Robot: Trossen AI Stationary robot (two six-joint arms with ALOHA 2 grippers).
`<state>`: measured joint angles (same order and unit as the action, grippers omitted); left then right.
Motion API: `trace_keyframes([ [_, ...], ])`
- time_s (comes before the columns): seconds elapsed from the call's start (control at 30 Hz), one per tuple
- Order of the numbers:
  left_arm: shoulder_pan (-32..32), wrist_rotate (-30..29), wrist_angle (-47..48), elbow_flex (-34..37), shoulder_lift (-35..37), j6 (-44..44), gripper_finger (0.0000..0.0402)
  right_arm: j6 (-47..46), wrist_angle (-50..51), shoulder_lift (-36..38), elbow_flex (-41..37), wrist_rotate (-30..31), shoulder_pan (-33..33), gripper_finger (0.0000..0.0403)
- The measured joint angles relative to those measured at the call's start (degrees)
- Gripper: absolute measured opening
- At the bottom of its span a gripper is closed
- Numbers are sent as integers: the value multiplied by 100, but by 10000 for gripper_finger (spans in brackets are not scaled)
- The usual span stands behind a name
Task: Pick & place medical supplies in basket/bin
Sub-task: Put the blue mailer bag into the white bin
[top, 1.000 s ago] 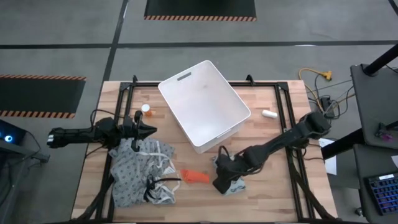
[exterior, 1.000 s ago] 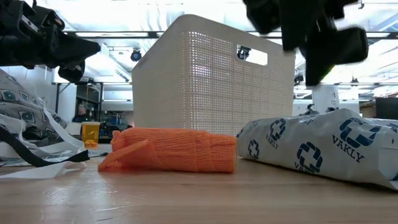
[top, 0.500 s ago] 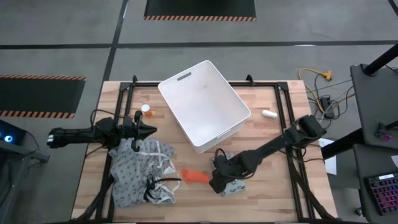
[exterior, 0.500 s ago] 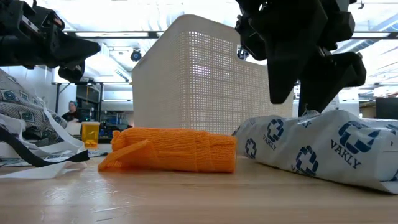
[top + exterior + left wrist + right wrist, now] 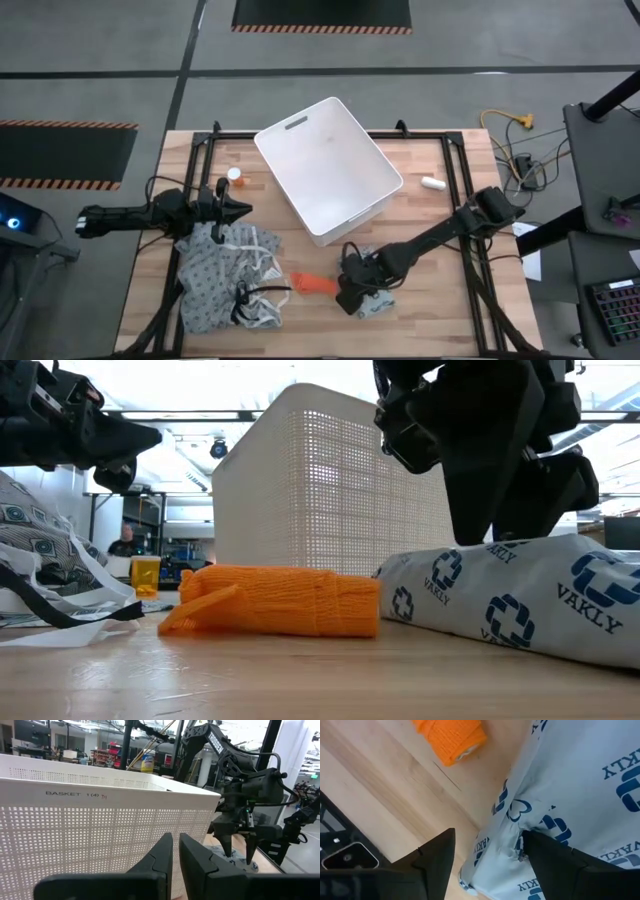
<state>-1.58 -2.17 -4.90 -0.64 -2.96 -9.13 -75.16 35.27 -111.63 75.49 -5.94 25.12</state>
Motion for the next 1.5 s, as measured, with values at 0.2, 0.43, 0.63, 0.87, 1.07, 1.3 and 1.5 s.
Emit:
trace_keyframes([
  [0.2, 2, 0, 3, 1, -1, -1, 14, 111, 0, -387, 26, -204, -13, 227],
  [0.43, 0, 0, 2, 0, 0, 0, 14, 322, 136, -433, 26, -142, -25, 156],
  [0.63, 0, 0, 2, 0, 0, -2, 14, 562, 103, -433, 28, -320, -39, 45],
  [0.87, 1, 0, 2, 1, 0, -1, 14, 683, 165, -433, 26, -688, -37, 9],
  [1.07, 0, 0, 2, 0, -2, 0, 14, 812, 208, -58, -5, -603, -22, 8],
  [1.3, 1, 0, 2, 0, 0, 0, 14, 973, 328, 827, -59, 8, -22, 7],
  [1.5, 0, 0, 4, 0, -1, 0, 14, 1382, 31, 1420, -61, 10, -15, 7],
])
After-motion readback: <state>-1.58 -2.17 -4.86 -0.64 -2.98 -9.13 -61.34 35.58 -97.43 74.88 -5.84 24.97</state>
